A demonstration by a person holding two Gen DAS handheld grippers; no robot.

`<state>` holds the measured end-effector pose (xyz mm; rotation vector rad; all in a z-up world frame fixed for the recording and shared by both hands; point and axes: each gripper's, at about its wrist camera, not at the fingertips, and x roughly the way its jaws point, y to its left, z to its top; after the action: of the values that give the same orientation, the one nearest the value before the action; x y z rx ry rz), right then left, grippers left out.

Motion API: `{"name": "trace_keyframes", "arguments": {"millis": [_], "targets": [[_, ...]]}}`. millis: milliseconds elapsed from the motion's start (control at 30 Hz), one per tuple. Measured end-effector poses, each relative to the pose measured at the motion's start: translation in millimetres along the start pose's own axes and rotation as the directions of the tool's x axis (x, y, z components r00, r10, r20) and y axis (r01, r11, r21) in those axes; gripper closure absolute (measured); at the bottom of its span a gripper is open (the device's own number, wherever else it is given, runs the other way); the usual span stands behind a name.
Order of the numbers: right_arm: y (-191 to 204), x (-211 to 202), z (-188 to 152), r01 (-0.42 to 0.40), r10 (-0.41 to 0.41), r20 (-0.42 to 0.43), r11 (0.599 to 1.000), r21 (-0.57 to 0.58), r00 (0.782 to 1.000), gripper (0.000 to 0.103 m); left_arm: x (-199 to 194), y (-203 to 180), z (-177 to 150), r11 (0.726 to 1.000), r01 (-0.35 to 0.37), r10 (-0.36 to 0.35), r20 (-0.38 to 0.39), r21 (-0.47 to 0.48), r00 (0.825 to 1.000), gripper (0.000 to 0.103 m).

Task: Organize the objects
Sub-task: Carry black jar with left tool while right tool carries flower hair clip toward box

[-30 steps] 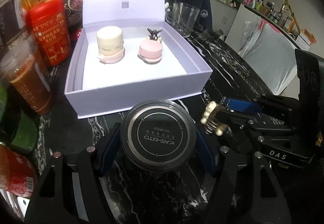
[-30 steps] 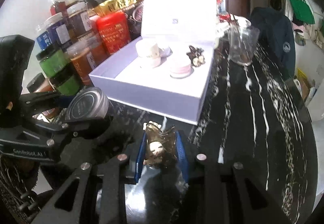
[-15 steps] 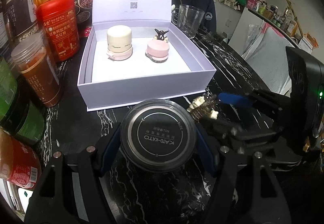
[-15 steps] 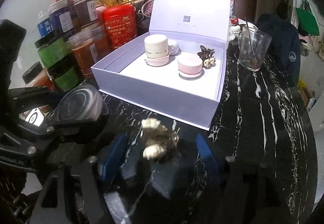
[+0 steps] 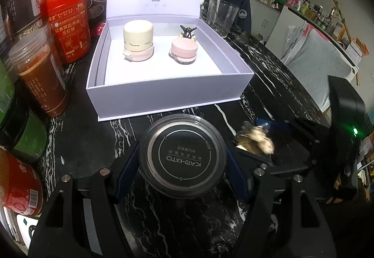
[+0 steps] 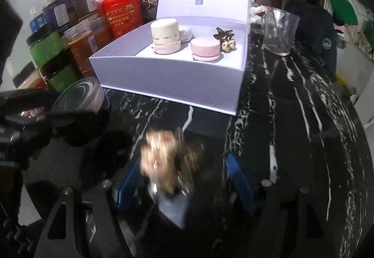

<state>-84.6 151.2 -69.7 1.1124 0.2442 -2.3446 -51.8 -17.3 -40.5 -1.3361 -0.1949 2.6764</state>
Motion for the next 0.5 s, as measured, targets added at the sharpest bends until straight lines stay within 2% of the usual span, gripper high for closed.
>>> {"name": "trace_keyframes", "arguments": {"millis": [67, 133, 367, 500], "targets": [[1, -4, -6, 0.012, -0.012, 0.023, 1.000, 0.001, 1.000, 0.039, 2, 0, -1, 1.000, 0.005, -0.005, -0.004, 0.002, 1.000, 0.035], [2, -6, -7, 0.008, -0.008, 0.036, 1.000, -0.004, 0.999, 0.064, 4, -1, -2, 1.000, 0.007, -0.007, -0.009, 0.004, 1.000, 0.035], [3, -4, 2, -0.039, 0.039, 0.020, 0.999, -0.006, 0.999, 0.066, 9, -4, -5, 1.000, 0.017, -0.017, -0.032, 0.009, 0.999, 0.035], [8, -14, 10, -0.022, 0.023, 0.036, 0.999, -0.038, 0.999, 0.066, 6, -7, -2, 1.000, 0.013, -0.012, -0.027, 0.023, 1.000, 0.035]]}}
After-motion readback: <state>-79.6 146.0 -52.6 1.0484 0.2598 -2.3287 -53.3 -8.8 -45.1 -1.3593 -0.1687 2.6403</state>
